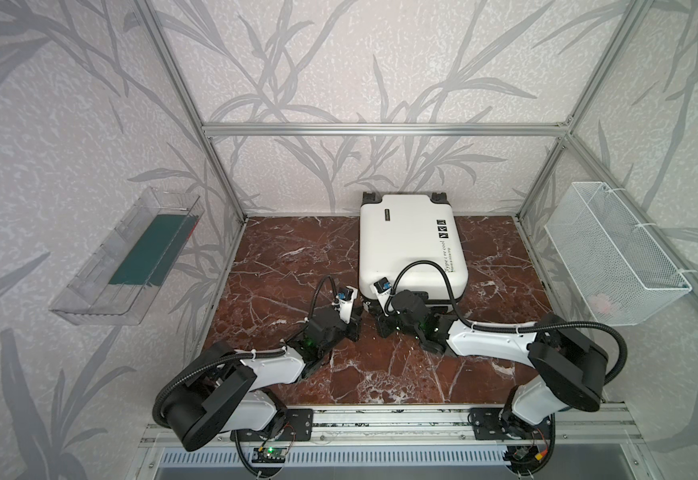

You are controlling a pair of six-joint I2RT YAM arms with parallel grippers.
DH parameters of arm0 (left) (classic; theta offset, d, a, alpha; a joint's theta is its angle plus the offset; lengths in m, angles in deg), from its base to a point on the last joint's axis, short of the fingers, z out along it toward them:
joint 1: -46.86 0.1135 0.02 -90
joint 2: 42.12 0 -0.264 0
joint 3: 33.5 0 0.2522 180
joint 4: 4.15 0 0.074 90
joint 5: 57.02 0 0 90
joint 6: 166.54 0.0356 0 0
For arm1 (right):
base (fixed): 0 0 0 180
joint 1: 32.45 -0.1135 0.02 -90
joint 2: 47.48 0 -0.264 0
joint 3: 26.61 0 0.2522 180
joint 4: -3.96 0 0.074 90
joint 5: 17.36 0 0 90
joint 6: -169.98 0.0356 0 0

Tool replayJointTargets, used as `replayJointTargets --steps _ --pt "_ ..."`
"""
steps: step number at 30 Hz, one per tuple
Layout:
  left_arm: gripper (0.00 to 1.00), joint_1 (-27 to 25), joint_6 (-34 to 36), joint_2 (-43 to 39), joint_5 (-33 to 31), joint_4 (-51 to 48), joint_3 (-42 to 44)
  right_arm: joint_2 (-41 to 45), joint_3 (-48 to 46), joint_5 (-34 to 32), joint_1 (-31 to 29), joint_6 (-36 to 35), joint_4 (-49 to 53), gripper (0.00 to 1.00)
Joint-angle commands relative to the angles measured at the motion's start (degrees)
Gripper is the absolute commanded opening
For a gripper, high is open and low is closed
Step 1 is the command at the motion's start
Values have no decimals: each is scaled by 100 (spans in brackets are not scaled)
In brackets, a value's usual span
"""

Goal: Pack the luggage
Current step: 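Bring the right gripper's zipper pull beside the left gripper's pull, then open both grippers, releasing the zipper pulls, and lift both arms away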

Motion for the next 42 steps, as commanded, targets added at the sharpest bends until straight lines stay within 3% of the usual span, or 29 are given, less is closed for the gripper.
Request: replayJointTargets --steps 1,14,25,28,42 --pt "0 -350 26 -131 574 313 -68 -99 214 639 -22 208 -796 0" --pt "0 -576 111 140 785 568 -166 -261 398 950 -8 216 -672 0" --pt "0 -574 -3 12 -128 512 -152 -232 372 902 5 340 -658 0" --pt "1 -574 -19 -45 -313 486 -145 -180 330 867 9 386 -658 4" --pt "23 -574 -74 -577 -1133 361 59 31 145 809 9 446 -605 31"
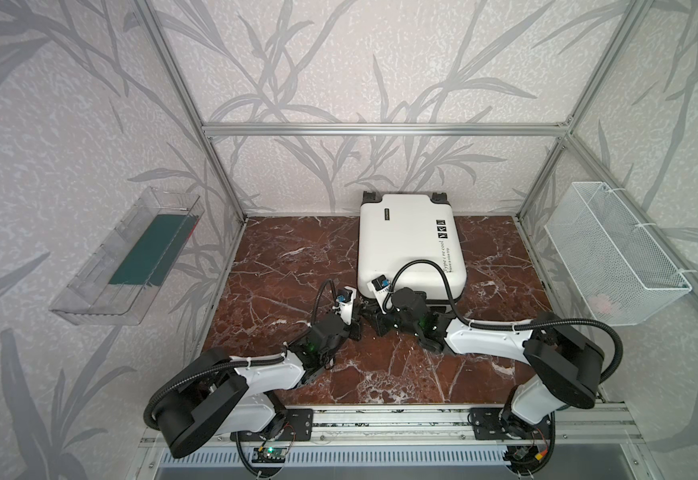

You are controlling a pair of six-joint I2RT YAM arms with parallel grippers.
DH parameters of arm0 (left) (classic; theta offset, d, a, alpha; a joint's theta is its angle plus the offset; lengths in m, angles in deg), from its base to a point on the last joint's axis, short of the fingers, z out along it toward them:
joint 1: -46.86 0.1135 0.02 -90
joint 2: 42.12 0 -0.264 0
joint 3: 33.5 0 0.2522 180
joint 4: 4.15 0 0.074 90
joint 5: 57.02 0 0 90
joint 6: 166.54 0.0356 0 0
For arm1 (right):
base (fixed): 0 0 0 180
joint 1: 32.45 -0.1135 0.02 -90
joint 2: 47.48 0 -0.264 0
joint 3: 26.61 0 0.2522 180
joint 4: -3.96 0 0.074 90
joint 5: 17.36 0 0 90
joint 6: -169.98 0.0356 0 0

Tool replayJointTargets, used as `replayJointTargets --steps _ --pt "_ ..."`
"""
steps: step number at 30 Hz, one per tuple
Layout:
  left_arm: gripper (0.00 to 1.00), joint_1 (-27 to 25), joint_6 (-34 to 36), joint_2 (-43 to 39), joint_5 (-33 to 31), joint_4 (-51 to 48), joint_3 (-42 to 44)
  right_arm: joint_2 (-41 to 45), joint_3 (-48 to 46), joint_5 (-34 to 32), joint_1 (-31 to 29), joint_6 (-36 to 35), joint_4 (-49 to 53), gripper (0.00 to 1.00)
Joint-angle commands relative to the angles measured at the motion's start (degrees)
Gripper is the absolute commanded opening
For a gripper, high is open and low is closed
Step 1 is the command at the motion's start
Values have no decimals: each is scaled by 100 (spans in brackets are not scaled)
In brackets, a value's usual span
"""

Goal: Pack the luggage
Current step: 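Open both grippers, releasing the zipper pulls, and lift both arms away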

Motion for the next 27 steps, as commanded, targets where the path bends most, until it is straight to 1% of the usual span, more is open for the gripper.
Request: replayJointTargets --steps 1,3,7,9,12,16,18,20,21,22,24,25,27 --pt "26 -126 22 -307 45 289 33 158 72 184 -44 48 -197 33" --pt "31 -126 16 -463 -198 205 83 253 41 166 -44 31 -128 38" --pt "46 -117 17 -995 -973 -56 205 571 -36 26 -22 -22 150 52" --pt "53 -113 109 -1355 -1348 -253 237 798 -99 -87 27 -34 311 57" --pt "61 -89 301 -1928 -1737 -709 203 1133 -144 -124 153 -99 594 61" --pt "73 -17 577 -2606 -2084 -1075 180 1563 -166 -124 359 -244 941 63" --pt "79 46 743 -2886 -2273 -1251 126 1839 -184 -124 529 -331 1134 66" --pt "82 130 892 -3089 -2371 -1527 -24 2144 -168 -82 777 -383 1360 68" --pt "96 197 969 -3173 -2406 -1679 -120 2335 -153 -67 920 -408 1496 70" --pt "99 251 1011 -3224 -2455 -1825 -216 2493 -133 -54 1060 -446 1618 72" --pt "99 439 1113 -3270 -2486 -2169 -502 2867 -59 15 1416 -518 1937 77" --pt "99 537 1156 -3251 -2471 -2275 -624 3002 -1 34 1584 -558 2087 81" --pt "99 857 1200 -3146 -2323 -2522 -922 3264 161 49 1996 -665 2448 91"
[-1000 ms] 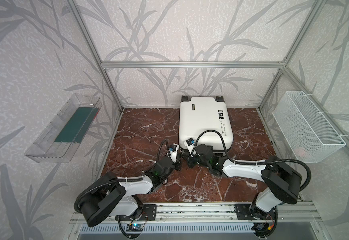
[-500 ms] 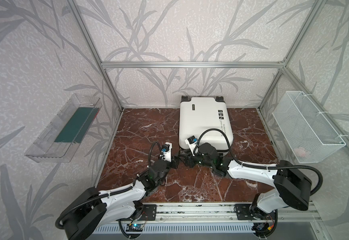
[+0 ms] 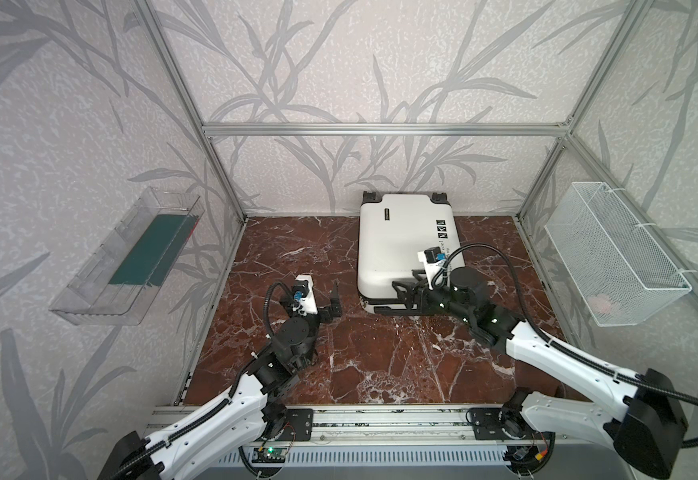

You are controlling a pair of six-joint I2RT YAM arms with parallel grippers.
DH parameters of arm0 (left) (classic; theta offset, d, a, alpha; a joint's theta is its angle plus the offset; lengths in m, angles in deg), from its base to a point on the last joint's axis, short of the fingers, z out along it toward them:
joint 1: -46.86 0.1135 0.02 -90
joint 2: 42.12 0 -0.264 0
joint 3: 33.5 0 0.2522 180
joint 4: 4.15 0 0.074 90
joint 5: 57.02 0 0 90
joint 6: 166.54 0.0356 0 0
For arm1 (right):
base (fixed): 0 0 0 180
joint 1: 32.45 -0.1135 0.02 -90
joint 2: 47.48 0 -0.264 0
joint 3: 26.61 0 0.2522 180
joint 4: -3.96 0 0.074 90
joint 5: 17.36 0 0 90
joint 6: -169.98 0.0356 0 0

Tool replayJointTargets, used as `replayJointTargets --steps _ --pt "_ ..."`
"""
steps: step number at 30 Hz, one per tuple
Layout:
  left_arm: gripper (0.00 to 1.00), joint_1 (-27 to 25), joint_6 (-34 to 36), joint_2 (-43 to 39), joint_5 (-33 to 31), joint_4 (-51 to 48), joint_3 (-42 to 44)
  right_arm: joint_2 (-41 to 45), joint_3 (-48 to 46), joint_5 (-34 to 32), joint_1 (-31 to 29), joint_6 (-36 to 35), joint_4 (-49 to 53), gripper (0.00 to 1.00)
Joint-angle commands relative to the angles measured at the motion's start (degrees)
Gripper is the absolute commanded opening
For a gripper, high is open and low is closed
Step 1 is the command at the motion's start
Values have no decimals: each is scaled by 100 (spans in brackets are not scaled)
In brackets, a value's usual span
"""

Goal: Pack the luggage

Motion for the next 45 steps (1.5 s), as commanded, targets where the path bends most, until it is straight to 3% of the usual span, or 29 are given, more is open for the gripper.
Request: replayJointTargets --steps 1,2,8,14,23,28,32,34,45 --pt "99 431 245 80 20 -599 -550 395 344 56 546 -254 785 95" --pt "99 615 233 158 165 -679 -685 458 445 121 801 -266 978 99" --pt "99 1281 541 875 681 -744 -1346 529 920 100 2324 -176 1798 99" --pt "99 1892 455 1629 1185 -870 -1823 286 1011 -1054 3104 -91 2285 99" --pt "99 2696 292 2169 1539 -563 -1523 -413 49 -2306 3194 39 1480 99" --pt "99 2938 512 2300 1479 86 -976 -799 -258 -2393 3194 -302 1125 99" --pt "99 3161 402 2419 1718 57 -761 -949 -378 -2498 3194 -642 930 99" --pt "99 3179 247 2505 1428 311 -573 -1019 -466 -2522 3194 -728 728 99" --pt "99 3255 395 3048 1211 1200 -153 -1242 -1439 -2555 3194 -1070 -1542 99"
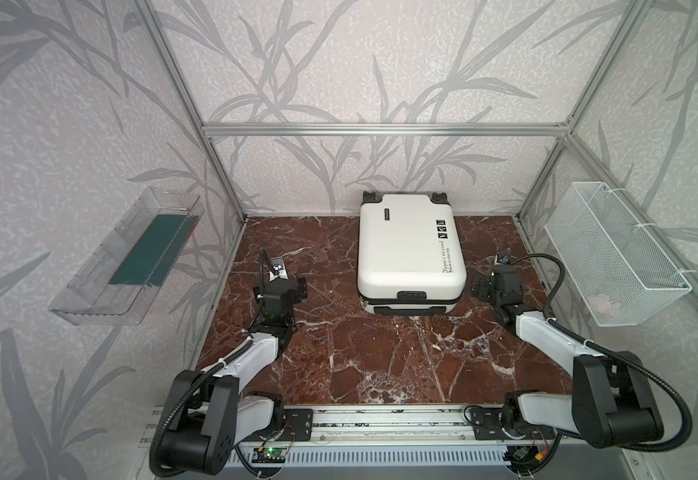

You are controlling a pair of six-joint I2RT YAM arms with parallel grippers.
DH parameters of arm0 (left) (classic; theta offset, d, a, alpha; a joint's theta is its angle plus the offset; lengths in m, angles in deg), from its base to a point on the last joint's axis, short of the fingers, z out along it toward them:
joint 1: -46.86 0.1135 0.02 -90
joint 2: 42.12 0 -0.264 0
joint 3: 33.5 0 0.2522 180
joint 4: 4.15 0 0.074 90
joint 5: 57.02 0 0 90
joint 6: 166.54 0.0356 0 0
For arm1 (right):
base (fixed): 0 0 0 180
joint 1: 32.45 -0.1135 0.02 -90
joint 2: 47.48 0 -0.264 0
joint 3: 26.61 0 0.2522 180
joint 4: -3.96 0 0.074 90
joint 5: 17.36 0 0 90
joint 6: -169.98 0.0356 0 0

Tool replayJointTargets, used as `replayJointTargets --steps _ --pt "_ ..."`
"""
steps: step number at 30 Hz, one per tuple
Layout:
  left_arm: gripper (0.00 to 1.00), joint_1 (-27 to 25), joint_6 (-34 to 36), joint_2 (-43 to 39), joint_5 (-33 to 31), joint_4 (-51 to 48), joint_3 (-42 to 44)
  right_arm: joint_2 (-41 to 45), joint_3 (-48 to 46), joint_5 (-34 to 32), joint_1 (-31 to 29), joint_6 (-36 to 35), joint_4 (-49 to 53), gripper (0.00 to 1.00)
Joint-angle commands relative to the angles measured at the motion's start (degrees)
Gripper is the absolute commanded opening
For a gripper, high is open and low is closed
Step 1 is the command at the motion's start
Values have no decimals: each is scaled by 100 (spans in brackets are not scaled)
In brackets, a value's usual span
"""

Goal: Pack the luggage

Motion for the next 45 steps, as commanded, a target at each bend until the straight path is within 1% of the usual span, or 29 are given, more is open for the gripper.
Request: replayJointTargets --steps 1,2,4,7,10,11,12,15,17,18,19,20,21,22,23,25,26,28,29,31,33,38,40,45 --pt "99 105 89 323 -55 754 150 -27 -330 114 9 -308 -1371 99" --pt "99 168 101 466 36 1092 226 -74 -491 223 -28 -477 -1701 99" --pt "99 284 138 718 221 1453 302 -250 -802 188 -70 -564 -2385 99" --pt "99 489 180 1052 802 2047 455 -411 -1093 331 -96 -730 -3109 99" --pt "99 600 160 1233 1072 2176 441 -838 -1449 304 -96 -807 -4411 99" --pt "99 627 156 1305 1133 2234 442 -915 -1490 273 -105 -834 -4611 99" --pt "99 650 169 1384 1222 2282 433 -899 -1479 273 -114 -829 -4593 99" --pt "99 665 188 1694 1328 2454 413 -705 -1308 625 -114 -885 -3876 99" --pt "98 670 233 1909 1441 2612 373 -957 -1399 818 -114 -975 -4278 99" --pt "98 680 231 1979 1416 2658 336 -1266 -1510 816 -114 -985 -4734 99" --pt "98 695 235 2004 1426 2673 313 -1617 -1628 773 -112 -1016 -5488 99" --pt "99 708 222 1992 1461 2603 303 -1728 -1637 772 -118 -1078 -5879 99" --pt "99 720 217 1989 1488 2605 291 -1449 -1516 784 -123 -1001 -5219 99" --pt "99 733 211 1999 1538 2573 278 -1139 -1293 808 -115 -964 -4302 99" --pt "99 783 195 1992 1616 2469 227 -1197 -1177 802 -114 -966 -4028 99" --pt "99 915 49 1983 1743 2277 138 -1633 -1212 808 -127 -1072 -4835 99" --pt "99 980 -41 1983 1770 2213 104 -1535 -1169 795 -131 -1038 -4688 99" --pt "99 1003 -37 1991 1784 2229 107 -1246 -961 800 -132 -970 -3771 99" --pt "99 1003 -38 1982 1783 2220 107 -1280 -972 795 -131 -983 -3787 99" --pt "99 997 -37 1989 1773 2227 103 -1461 -1106 792 -132 -1008 -4343 99" --pt "99 978 -46 1988 1658 2259 117 -1528 -1157 801 -132 -1052 -4573 99" --pt "99 952 -37 1987 1630 2257 123 -1286 -982 872 -135 -1042 -3861 99" --pt "99 957 -31 1991 1623 2262 124 -1339 -1021 876 -139 -1049 -4028 99" --pt "99 950 -35 1991 1625 2260 120 -1328 -992 900 -140 -1059 -3946 99"
